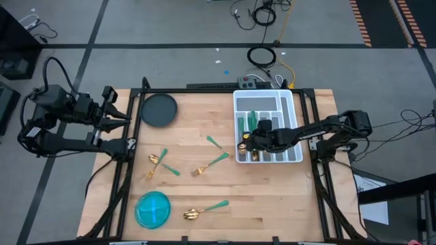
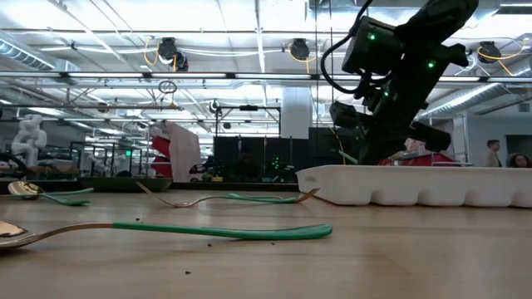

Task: Sort silverware
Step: Put the green table knife into the middle left slot of the white silverware tray, then put the left green fork into the middle right slot of the white silverware tray

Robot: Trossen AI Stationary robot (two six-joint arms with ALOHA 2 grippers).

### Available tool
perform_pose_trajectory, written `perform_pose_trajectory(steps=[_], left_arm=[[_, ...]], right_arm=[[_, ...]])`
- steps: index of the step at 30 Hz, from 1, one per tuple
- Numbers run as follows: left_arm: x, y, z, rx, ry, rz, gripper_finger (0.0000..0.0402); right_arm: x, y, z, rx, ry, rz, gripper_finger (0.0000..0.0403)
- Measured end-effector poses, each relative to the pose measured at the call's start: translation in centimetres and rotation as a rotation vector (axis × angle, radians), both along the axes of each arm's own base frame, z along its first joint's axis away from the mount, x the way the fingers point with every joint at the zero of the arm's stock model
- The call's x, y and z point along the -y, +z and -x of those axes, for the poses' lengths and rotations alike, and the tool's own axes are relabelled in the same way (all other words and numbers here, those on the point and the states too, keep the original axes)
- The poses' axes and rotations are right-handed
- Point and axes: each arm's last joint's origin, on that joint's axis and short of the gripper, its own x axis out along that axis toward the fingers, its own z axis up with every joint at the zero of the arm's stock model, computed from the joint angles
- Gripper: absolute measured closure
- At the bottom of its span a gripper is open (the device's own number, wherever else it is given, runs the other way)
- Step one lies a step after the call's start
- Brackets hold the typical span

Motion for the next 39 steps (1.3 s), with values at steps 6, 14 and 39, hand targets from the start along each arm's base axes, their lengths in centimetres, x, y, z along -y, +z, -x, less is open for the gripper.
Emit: perform_pose_trajectory(steps=[6,14,39], left_arm=[[0.0,0.0,0.0,0.000,0.000,-0.002,0.0346],[0.0,0.0,0.0,0.000,0.000,-0.002,0.0346],[-0.6,-1.6,-2.0,-0.220,0.122,0.080,0.0346]], right_arm=[[-0.4,-0.2,0.0,-0.008,0.012,-0.023,0.0403],[-0.4,-1.7,-0.3,-0.034,-0.019,-0.057,0.0402],[-0.6,1.0,-1.2,0.038,0.108,-0.026,0.0236]])
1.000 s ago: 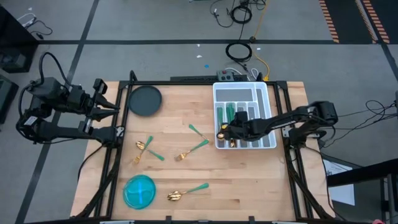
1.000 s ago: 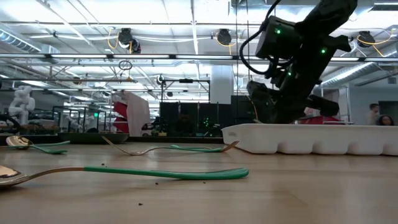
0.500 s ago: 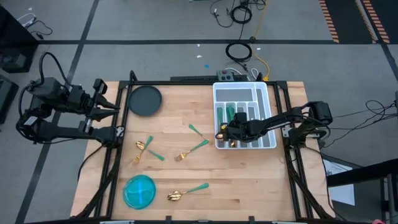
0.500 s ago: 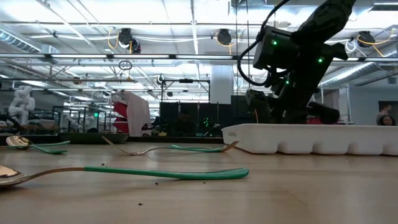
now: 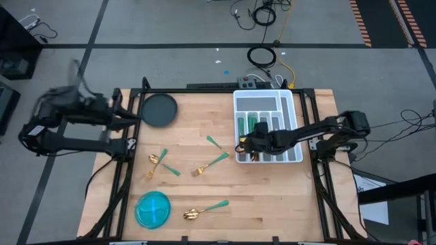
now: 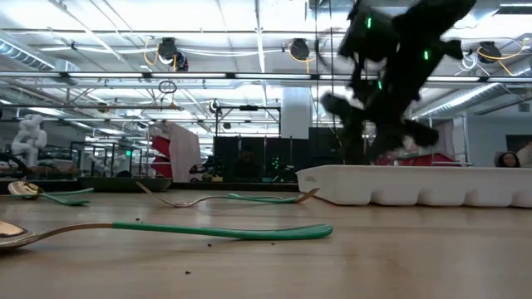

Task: Sort silverware
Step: Put the left green fork into the middle right slot of the white silverware tray

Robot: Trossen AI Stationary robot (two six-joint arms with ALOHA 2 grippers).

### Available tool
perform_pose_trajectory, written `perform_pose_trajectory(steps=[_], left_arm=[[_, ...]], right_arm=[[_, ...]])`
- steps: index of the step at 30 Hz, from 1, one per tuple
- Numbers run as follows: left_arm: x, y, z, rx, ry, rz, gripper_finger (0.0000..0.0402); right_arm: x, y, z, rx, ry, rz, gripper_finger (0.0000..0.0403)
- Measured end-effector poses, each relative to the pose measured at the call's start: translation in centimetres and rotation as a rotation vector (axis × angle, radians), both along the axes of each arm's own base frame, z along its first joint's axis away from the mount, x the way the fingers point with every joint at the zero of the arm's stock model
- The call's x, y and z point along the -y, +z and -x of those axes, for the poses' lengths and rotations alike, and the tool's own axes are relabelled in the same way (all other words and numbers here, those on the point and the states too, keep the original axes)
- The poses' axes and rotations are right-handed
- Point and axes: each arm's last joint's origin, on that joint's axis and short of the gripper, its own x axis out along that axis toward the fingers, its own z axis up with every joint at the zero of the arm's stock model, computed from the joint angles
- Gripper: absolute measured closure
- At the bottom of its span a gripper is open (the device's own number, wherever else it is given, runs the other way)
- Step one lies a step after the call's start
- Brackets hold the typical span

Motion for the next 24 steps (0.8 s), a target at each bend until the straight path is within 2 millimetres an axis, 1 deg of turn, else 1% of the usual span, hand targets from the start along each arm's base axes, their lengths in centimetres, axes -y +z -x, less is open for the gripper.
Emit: perform_pose_trajectory(steps=[4,6,9,11,13,15,17,20,24], left_arm=[[-0.5,-1.4,-2.9,-0.190,0.021,-0.025,0.0346],[-0.8,-2.5,-4.5,-0.317,0.049,-0.052,0.0346],[-1.4,-4.5,-6.9,-0.544,0.121,-0.093,0.0346],[-1.7,-5.9,-8.4,-0.692,0.161,-0.079,0.0346],[-1.8,-7.3,-9.7,-0.806,0.156,-0.055,0.0346],[-1.6,-8.9,-10.4,-0.904,0.104,-0.016,0.0346],[-1.4,-10.9,-11.0,-0.962,0.112,0.072,0.0346],[-0.9,-13.6,-10.8,-0.993,0.269,0.270,0.0346],[-0.1,-16.9,-9.7,-1.020,0.552,0.475,0.0346]], right_arm=[[0.1,4.6,0.3,0.051,0.115,0.083,0.0211],[0.1,7.2,0.7,0.074,0.174,0.128,0.0202],[0.0,11.0,2.0,0.088,0.242,0.183,0.0194],[-0.3,13.2,3.0,0.077,0.291,0.215,0.0193],[-0.6,15.5,4.1,0.077,0.344,0.247,0.0193],[-1.0,17.4,5.4,0.067,0.389,0.268,0.0193],[-1.4,19.0,6.6,0.050,0.425,0.273,0.0193],[-2.1,20.5,8.1,0.031,0.465,0.267,0.0193],[-2.9,21.1,9.3,0.013,0.515,0.262,0.0193]])
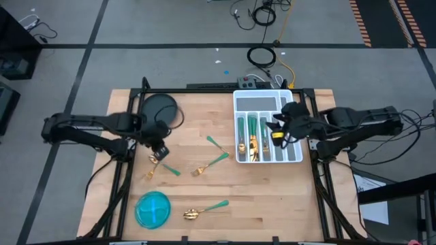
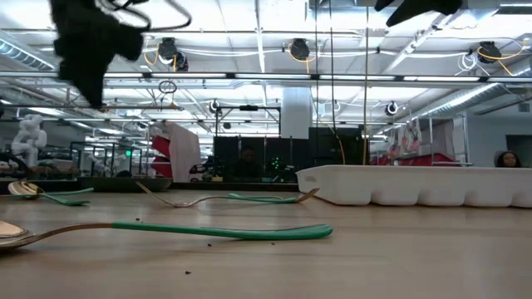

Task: Sort silverware
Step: Put the left green fork into the middle right slot of the white silverware tray

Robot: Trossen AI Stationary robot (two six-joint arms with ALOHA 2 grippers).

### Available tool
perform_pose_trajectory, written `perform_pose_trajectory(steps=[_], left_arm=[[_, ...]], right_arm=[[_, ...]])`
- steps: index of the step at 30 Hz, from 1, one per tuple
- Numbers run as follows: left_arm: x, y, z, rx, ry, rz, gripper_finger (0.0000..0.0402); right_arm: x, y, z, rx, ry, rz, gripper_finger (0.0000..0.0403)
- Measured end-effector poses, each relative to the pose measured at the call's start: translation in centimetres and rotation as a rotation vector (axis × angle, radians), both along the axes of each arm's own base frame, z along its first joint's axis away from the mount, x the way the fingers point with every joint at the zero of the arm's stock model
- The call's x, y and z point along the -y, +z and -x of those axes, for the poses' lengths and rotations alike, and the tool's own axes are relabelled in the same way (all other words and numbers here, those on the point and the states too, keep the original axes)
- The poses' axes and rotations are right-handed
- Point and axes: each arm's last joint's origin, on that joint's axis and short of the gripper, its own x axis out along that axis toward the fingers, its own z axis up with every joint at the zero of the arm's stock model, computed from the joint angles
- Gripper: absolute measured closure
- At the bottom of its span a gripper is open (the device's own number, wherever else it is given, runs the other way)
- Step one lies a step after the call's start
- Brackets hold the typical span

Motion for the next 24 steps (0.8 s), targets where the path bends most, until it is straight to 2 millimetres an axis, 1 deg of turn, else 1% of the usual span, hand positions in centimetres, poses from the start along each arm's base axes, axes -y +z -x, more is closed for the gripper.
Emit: perform_pose_trajectory(steps=[2,4,7,10,14,18,21,24], left_arm=[[0.6,-1.4,0.7,-0.041,0.139,0.023,0.0346],[1.3,-2.5,1.1,-0.068,0.237,0.058,0.0346],[2.8,-3.6,1.5,-0.089,0.335,0.099,0.0346],[4.3,-4.2,1.8,-0.088,0.398,0.135,0.0346],[6.2,-4.8,1.9,-0.106,0.407,0.148,0.0346],[7.8,-5.7,1.8,-0.166,0.346,0.106,0.0345],[8.8,-6.5,1.3,-0.181,0.301,0.103,0.0337],[9.6,-7.2,0.5,-0.173,0.247,0.102,0.0321]], right_arm=[[-0.3,-0.1,0.3,-0.023,0.022,0.009,0.0193],[-0.4,-0.1,0.5,-0.037,0.041,0.017,0.0193],[-0.7,-0.1,0.6,-0.058,0.075,0.040,0.0193],[-0.9,-0.2,0.7,-0.072,0.105,0.058,0.0193],[-1.2,-0.2,0.7,-0.082,0.130,0.074,0.0193],[-1.3,-0.2,0.7,-0.089,0.151,0.086,0.0193],[-1.5,-0.2,0.7,-0.093,0.163,0.092,0.0192],[-1.5,-0.2,0.7,-0.095,0.169,0.092,0.0188]])
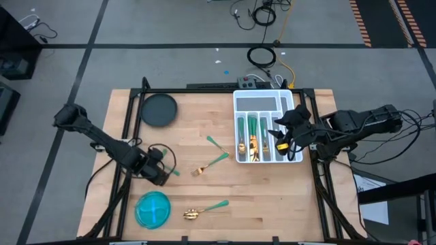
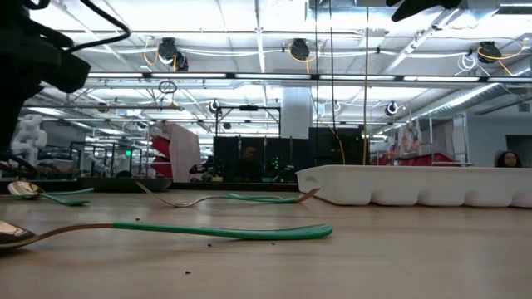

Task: Sort silverware
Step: Put the left green fork into the middle right slot of the white silverware tray

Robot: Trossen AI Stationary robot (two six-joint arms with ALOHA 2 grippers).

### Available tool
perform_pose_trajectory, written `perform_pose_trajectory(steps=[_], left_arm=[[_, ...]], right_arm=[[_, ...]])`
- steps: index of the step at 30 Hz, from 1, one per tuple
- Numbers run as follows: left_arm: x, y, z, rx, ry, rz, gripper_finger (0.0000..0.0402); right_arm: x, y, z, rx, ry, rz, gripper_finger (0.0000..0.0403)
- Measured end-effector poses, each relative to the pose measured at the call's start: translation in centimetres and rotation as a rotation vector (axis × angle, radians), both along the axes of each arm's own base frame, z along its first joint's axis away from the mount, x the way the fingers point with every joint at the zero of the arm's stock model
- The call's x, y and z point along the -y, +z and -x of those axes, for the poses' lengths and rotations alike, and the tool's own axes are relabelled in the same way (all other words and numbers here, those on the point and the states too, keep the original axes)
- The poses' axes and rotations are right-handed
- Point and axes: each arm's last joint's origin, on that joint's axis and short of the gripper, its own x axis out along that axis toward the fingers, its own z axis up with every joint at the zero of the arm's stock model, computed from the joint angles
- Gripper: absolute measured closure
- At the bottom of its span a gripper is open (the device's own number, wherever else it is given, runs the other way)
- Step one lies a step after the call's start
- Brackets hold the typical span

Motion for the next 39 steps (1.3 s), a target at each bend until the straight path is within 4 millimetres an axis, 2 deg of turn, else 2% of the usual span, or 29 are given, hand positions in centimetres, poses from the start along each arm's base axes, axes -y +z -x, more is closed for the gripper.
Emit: perform_pose_trajectory(steps=[6,8,10,12,17,21,30,35,39], left_arm=[[1.6,-1.6,-2.3,0.080,-0.101,0.087,0.0262],[1.3,-2.2,-2.0,0.001,-0.077,0.042,0.0245],[0.6,-2.6,-0.8,-0.148,0.015,-0.036,0.0238],[0.2,-2.5,-0.1,-0.210,0.068,-0.070,0.0236],[0.2,-2.0,-0.2,-0.163,0.027,-0.049,0.0235],[-0.1,-2.2,-0.3,-0.156,0.029,-0.103,0.0235],[-1.1,-4.8,0.2,-0.135,0.039,-0.069,0.0235],[-1.5,-5.6,0.7,-0.142,0.045,-0.062,0.0236],[-1.5,-5.9,0.9,-0.149,0.027,-0.046,0.0265]], right_arm=[[0.0,0.0,0.0,-0.001,0.003,-0.004,0.0170],[0.0,0.0,0.0,-0.004,0.008,0.000,0.0165],[0.0,0.0,0.0,-0.004,0.010,0.001,0.0161],[0.0,0.0,0.0,-0.005,0.015,-0.003,0.0160],[-0.1,0.0,0.0,-0.010,0.028,-0.013,0.0160],[-0.1,0.0,-0.1,-0.005,0.031,-0.013,0.0160],[-0.2,0.0,-0.1,-0.007,0.047,-0.031,0.0160],[-0.2,0.0,-0.1,0.000,0.045,-0.038,0.0160],[-0.2,0.0,-0.1,0.005,0.037,-0.046,0.0160]])
